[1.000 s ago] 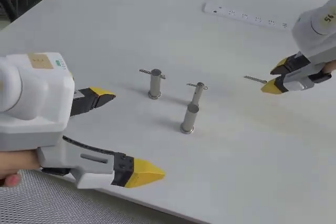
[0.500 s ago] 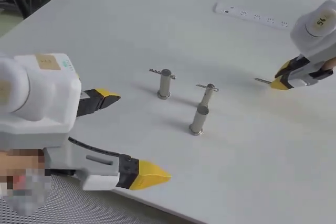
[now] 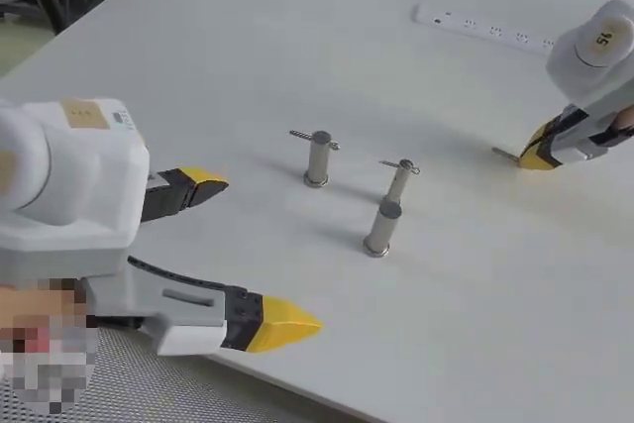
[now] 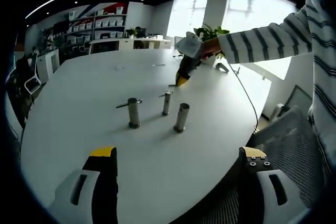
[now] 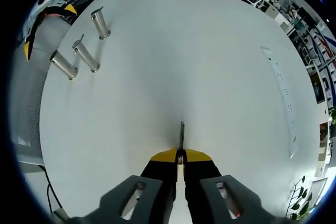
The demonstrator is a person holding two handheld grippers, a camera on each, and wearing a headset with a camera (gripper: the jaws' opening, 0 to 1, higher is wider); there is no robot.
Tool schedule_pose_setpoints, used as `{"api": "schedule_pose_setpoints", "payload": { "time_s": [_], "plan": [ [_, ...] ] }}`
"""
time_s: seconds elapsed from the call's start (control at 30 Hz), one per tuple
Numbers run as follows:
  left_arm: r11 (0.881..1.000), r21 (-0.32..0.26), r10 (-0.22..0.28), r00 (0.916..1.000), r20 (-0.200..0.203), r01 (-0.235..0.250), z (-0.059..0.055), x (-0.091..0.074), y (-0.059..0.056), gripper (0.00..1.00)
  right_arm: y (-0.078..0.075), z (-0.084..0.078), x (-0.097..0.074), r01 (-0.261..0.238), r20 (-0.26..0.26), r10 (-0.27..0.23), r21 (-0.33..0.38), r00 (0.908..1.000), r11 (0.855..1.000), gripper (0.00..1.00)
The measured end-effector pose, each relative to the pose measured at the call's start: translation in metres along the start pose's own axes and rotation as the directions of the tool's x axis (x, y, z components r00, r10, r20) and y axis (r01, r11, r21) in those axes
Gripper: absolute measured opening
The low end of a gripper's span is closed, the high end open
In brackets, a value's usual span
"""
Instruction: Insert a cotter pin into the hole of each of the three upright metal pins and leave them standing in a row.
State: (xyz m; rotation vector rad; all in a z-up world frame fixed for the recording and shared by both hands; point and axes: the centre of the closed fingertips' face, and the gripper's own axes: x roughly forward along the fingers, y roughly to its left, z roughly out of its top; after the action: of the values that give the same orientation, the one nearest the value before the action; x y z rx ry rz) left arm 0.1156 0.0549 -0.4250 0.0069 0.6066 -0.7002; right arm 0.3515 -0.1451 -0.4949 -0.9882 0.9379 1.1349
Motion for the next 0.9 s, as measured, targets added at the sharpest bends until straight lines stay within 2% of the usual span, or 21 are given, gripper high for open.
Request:
{"api": "schedule_pose_setpoints", "payload": {
  "time_s": [0.23, 0.3, 0.4, 0.6, 0.67, 0.77, 0.83, 0.9],
  "plan": [
    [1.000, 0.000, 0.012, 0.9999, -0.004, -0.012, 0.001, -0.004, 0.006, 0.95, 0.006, 0.000, -0.004, 0.006, 0.003, -0.006, 0.001, 1.0000, 1.000, 0.00],
    [1.000, -0.002, 0.020, 0.9997, 0.016, -0.020, 0.004, -0.005, 0.008, 0.95, 0.006, 0.000, -0.004, 0.014, 0.001, -0.014, 0.032, 0.9999, 0.999, 0.00],
    [1.000, -0.003, 0.023, 0.9994, 0.027, -0.023, 0.007, -0.007, 0.010, 0.95, 0.007, -0.001, -0.005, 0.014, 0.000, -0.014, 0.035, 0.9999, 0.999, 0.00],
    [1.000, 0.005, 0.023, 0.9993, 0.028, -0.023, 0.008, -0.010, 0.009, 0.95, 0.016, -0.001, -0.011, 0.038, -0.011, -0.038, -0.030, 0.9992, 0.999, 0.00],
    [1.000, 0.009, 0.021, 0.9994, 0.027, -0.021, 0.008, -0.011, 0.008, 0.95, 0.017, -0.002, -0.012, 0.049, -0.031, -0.051, -0.080, 0.9982, 0.996, 0.00],
    [1.000, 0.006, 0.020, 0.9993, 0.031, -0.020, 0.008, -0.012, 0.008, 0.95, 0.016, -0.001, -0.014, 0.055, -0.028, -0.058, -0.096, 0.9979, 0.994, 0.00],
    [1.000, 0.007, 0.018, 0.9994, 0.030, -0.018, 0.008, -0.012, 0.007, 0.95, 0.017, 0.001, -0.019, 0.070, -0.012, -0.072, -0.109, 0.9974, 0.992, 0.00],
    [1.000, 0.009, 0.018, 0.9995, 0.027, -0.018, 0.007, -0.011, 0.006, 0.95, 0.011, 0.007, -0.024, 0.105, 0.037, -0.101, -0.120, 0.9942, 0.987, 0.00]
  ]
}}
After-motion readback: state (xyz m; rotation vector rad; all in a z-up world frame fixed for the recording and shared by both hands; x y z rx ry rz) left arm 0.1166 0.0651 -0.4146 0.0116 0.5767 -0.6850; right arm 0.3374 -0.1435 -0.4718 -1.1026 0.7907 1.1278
